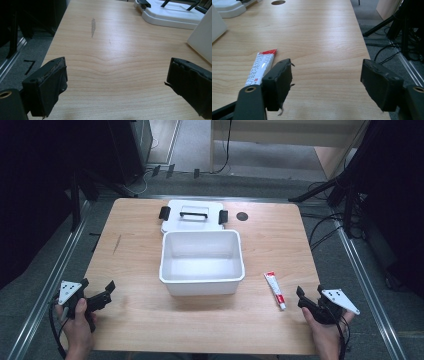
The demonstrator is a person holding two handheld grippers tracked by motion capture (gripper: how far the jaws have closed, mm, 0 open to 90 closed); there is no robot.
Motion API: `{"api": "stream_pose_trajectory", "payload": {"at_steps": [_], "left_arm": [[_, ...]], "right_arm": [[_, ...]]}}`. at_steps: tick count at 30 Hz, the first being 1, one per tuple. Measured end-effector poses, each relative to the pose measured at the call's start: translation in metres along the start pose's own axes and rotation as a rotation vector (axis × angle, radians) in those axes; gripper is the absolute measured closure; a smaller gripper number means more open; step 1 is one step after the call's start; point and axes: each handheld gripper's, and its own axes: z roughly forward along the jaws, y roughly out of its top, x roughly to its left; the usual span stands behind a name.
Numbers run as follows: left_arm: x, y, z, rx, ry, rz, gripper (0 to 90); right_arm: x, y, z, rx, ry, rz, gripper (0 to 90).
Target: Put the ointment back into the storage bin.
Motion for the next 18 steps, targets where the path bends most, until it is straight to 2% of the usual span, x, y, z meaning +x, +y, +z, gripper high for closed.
{"api": "stream_pose_trajectory", "payload": {"at_steps": [3, 6, 7, 10, 12, 14, 16, 18], "left_arm": [[0.000, 0.000, 0.001, 0.007, -0.003, 0.002, 3.4], [0.001, 0.000, 0.001, 0.005, -0.004, -0.005, 3.4], [0.001, 0.000, 0.001, 0.006, -0.005, -0.010, 3.4], [0.002, 0.000, 0.001, 0.008, -0.010, -0.017, 3.4], [0.002, 0.001, 0.001, 0.013, -0.014, -0.017, 3.4], [0.003, 0.001, 0.001, 0.013, -0.016, -0.018, 3.4], [0.003, 0.001, 0.002, 0.012, -0.021, -0.020, 3.4], [0.004, 0.001, 0.002, 0.012, -0.025, -0.024, 3.5]], "right_arm": [[0.001, 0.004, -0.001, 0.014, 0.009, -0.001, 28.4], [0.007, 0.014, -0.001, 0.083, -0.014, -0.075, 33.7], [0.008, 0.017, -0.001, 0.112, -0.010, -0.083, 34.6], [0.009, 0.027, -0.002, 0.188, 0.032, -0.061, 34.8], [0.013, 0.035, 0.001, 0.295, 0.052, -0.075, 35.3], [0.020, 0.040, 0.004, 0.400, 0.049, -0.127, 37.1], [0.027, 0.043, 0.008, 0.484, 0.053, -0.178, 37.8], [0.037, 0.049, 0.012, 0.598, 0.059, -0.229, 37.7]]}}
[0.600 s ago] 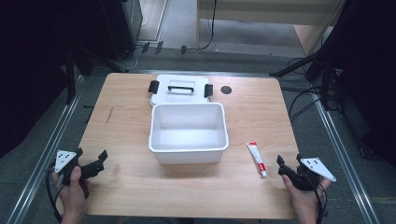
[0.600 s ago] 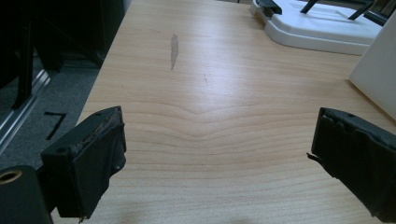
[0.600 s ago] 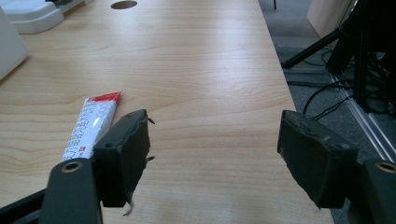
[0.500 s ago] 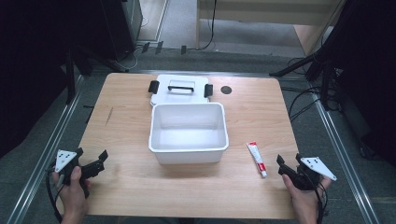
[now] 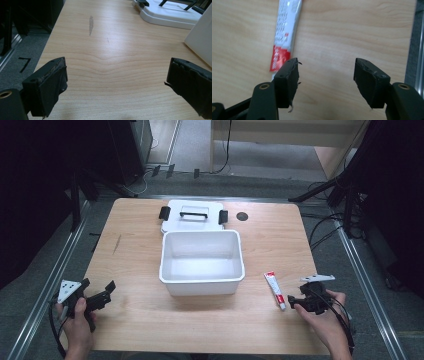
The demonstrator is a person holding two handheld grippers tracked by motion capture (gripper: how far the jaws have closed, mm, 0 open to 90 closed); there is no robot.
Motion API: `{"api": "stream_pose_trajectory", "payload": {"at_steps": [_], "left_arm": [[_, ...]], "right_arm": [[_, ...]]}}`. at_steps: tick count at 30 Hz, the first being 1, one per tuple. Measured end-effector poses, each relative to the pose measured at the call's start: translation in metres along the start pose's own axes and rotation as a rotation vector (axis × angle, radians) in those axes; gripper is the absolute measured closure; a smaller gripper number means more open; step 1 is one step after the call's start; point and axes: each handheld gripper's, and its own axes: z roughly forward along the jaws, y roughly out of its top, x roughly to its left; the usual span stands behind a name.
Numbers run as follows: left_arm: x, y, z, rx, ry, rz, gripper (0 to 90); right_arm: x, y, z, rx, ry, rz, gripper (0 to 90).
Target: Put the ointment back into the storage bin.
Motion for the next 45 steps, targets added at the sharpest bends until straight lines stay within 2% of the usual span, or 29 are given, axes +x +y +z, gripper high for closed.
{"api": "stream_pose_trajectory", "payload": {"at_steps": [3, 7, 9, 12, 14, 15, 19, 22, 24, 27, 31, 36, 38, 45], "left_arm": [[0.000, 0.000, 0.000, 0.001, -0.002, -0.004, 3.5], [0.000, 0.000, 0.000, 0.002, -0.006, -0.007, 3.5], [0.001, 0.000, 0.000, 0.004, -0.007, -0.006, 3.5], [0.001, 0.000, 0.000, 0.005, -0.013, -0.008, 3.5], [0.002, 0.000, 0.000, 0.006, -0.015, -0.011, 3.5], [0.002, 0.000, 0.000, 0.005, -0.015, -0.011, 3.5], [0.002, 0.000, 0.000, 0.006, -0.020, -0.014, 3.5], [0.002, 0.000, 0.000, 0.006, -0.021, -0.014, 3.5], [0.002, 0.000, 0.001, 0.006, -0.022, -0.014, 3.5], [0.002, 0.001, 0.001, 0.007, -0.020, -0.012, 3.5], [0.002, 0.001, 0.001, 0.009, -0.019, -0.010, 3.5], [0.001, 0.001, 0.001, 0.007, -0.018, -0.008, 3.9], [0.001, 0.001, 0.001, 0.007, -0.018, -0.009, 3.9], [0.001, 0.001, 0.001, 0.008, -0.018, -0.011, 3.9]], "right_arm": [[0.008, 0.012, -0.001, 0.116, -0.024, -0.052, 39.6], [0.015, 0.030, -0.005, 0.233, 0.007, -0.081, 41.6], [0.019, 0.040, -0.006, 0.293, 0.026, -0.094, 45.9], [0.025, 0.052, -0.007, 0.345, 0.055, -0.104, 50.2], [0.030, 0.059, -0.008, 0.373, 0.079, -0.094, 52.6], [0.033, 0.062, -0.007, 0.385, 0.086, -0.101, 53.7], [0.040, 0.070, 0.000, 0.420, 0.057, -0.107, 58.1], [0.042, 0.072, 0.006, 0.446, 0.065, -0.088, 59.6], [0.042, 0.073, 0.011, 0.471, 0.071, -0.054, 59.6], [0.039, 0.071, 0.021, 0.503, 0.046, -0.050, 59.8], [0.036, 0.072, 0.028, 0.502, 0.072, -0.018, 61.6], [0.036, 0.074, 0.035, 0.528, 0.070, 0.000, 65.6], [0.035, 0.074, 0.039, 0.531, 0.074, -0.014, 67.3], [0.038, 0.073, 0.044, 0.554, 0.079, -0.013, 70.7]]}}
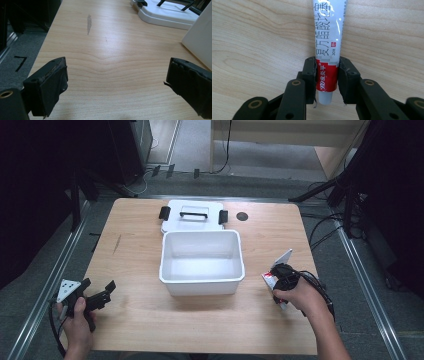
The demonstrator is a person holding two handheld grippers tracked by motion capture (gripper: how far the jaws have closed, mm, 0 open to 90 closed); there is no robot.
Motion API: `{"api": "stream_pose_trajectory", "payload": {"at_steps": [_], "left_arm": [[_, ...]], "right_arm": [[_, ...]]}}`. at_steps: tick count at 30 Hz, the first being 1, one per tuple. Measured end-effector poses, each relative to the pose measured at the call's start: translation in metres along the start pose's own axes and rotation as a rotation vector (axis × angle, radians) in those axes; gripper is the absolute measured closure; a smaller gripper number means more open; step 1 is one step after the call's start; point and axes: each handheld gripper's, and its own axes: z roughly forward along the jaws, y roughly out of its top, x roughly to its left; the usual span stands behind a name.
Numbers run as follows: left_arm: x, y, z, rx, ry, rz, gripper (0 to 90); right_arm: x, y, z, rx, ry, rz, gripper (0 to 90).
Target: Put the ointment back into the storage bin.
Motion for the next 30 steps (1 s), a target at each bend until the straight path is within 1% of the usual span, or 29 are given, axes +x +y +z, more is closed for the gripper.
{"api": "stream_pose_trajectory", "payload": {"at_steps": [4, 7, 8, 10, 12, 16, 18, 19, 20, 22, 23, 24, 26, 30], "left_arm": [[0.000, 0.000, 0.000, 0.000, 0.000, 0.002, 4.0], [0.000, 0.000, 0.000, 0.000, 0.000, 0.002, 4.0], [0.000, 0.000, 0.000, 0.001, 0.001, 0.003, 4.0], [0.000, 0.000, 0.000, 0.001, 0.002, 0.003, 4.2], [0.000, 0.000, 0.000, 0.002, 0.003, 0.005, 4.3], [0.000, 0.000, 0.000, 0.002, 0.003, 0.005, 4.4], [0.000, 0.000, 0.000, 0.002, 0.003, 0.005, 4.4], [0.000, 0.000, 0.000, 0.002, 0.004, 0.004, 4.4], [0.000, 0.000, 0.000, 0.002, 0.004, 0.005, 4.4], [0.000, 0.000, 0.000, 0.003, 0.004, 0.005, 4.4], [0.000, 0.000, 0.000, 0.004, 0.004, 0.006, 4.4], [0.000, 0.000, 0.000, 0.004, 0.004, 0.007, 4.4], [0.000, 0.000, 0.000, 0.004, 0.004, 0.007, 4.5], [0.000, 0.000, 0.000, 0.003, 0.005, 0.007, 4.6]], "right_arm": [[0.003, 0.000, 0.002, 0.002, -0.023, -0.035, 71.0], [0.005, -0.001, 0.002, -0.002, -0.037, -0.051, 71.3], [0.006, -0.001, 0.002, -0.007, -0.039, -0.068, 71.6], [0.006, -0.001, 0.002, -0.003, -0.031, -0.069, 71.9], [0.004, -0.002, 0.002, -0.011, -0.027, -0.088, 72.0], [0.002, -0.003, -0.001, -0.022, -0.022, -0.094, 72.0], [0.001, -0.003, -0.006, -0.024, -0.021, -0.092, 72.0], [0.000, -0.003, -0.009, -0.037, -0.022, -0.103, 72.0], [0.000, -0.003, -0.013, -0.044, -0.021, -0.101, 72.1], [-0.001, -0.002, -0.022, -0.057, -0.023, -0.124, 72.0], [-0.001, -0.002, -0.026, -0.059, -0.023, -0.119, 72.1], [-0.001, -0.001, -0.032, -0.073, -0.024, -0.134, 72.0], [-0.001, 0.000, -0.041, -0.086, -0.025, -0.146, 72.0], [0.001, 0.005, -0.061, -0.116, -0.020, -0.151, 72.1]]}}
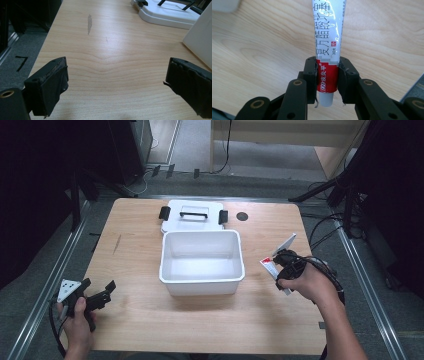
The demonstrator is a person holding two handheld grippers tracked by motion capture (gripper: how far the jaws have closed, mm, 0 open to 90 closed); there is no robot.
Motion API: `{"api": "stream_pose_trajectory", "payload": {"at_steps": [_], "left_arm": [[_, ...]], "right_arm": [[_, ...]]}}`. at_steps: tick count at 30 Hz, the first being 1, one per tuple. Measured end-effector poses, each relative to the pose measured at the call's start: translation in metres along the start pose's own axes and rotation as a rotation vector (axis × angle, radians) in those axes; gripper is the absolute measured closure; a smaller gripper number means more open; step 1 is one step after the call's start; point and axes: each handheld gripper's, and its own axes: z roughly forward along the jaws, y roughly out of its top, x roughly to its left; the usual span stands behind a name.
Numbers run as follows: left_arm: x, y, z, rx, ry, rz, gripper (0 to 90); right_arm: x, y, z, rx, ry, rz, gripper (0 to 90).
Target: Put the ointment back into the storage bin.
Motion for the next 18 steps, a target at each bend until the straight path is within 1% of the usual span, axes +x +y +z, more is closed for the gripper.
{"api": "stream_pose_trajectory", "payload": {"at_steps": [1, 2, 3, 7, 13, 16, 18], "left_arm": [[0.000, 0.000, 0.000, 0.000, 0.000, -0.001, 4.6], [0.000, 0.000, 0.000, 0.000, 0.000, -0.001, 4.6], [0.000, 0.000, 0.000, -0.001, 0.000, -0.002, 4.6], [0.000, 0.000, 0.000, 0.000, -0.001, -0.001, 4.6], [0.000, 0.000, 0.000, -0.002, -0.002, -0.006, 4.6], [0.000, 0.000, 0.000, -0.003, -0.003, -0.007, 4.6], [0.000, 0.000, 0.000, -0.003, -0.003, -0.007, 4.7]], "right_arm": [[0.000, 0.002, -0.004, -0.001, 0.004, 0.006, 72.1], [0.000, 0.002, -0.004, -0.001, 0.004, 0.006, 72.1], [0.001, 0.007, -0.012, -0.008, 0.009, 0.021, 72.1], [0.002, 0.016, -0.024, -0.012, 0.017, 0.052, 72.1], [0.010, 0.030, -0.041, -0.032, 0.013, 0.032, 72.1], [0.014, 0.037, -0.049, -0.044, 0.003, 0.016, 72.1], [0.018, 0.042, -0.055, -0.048, -0.015, 0.015, 72.1]]}}
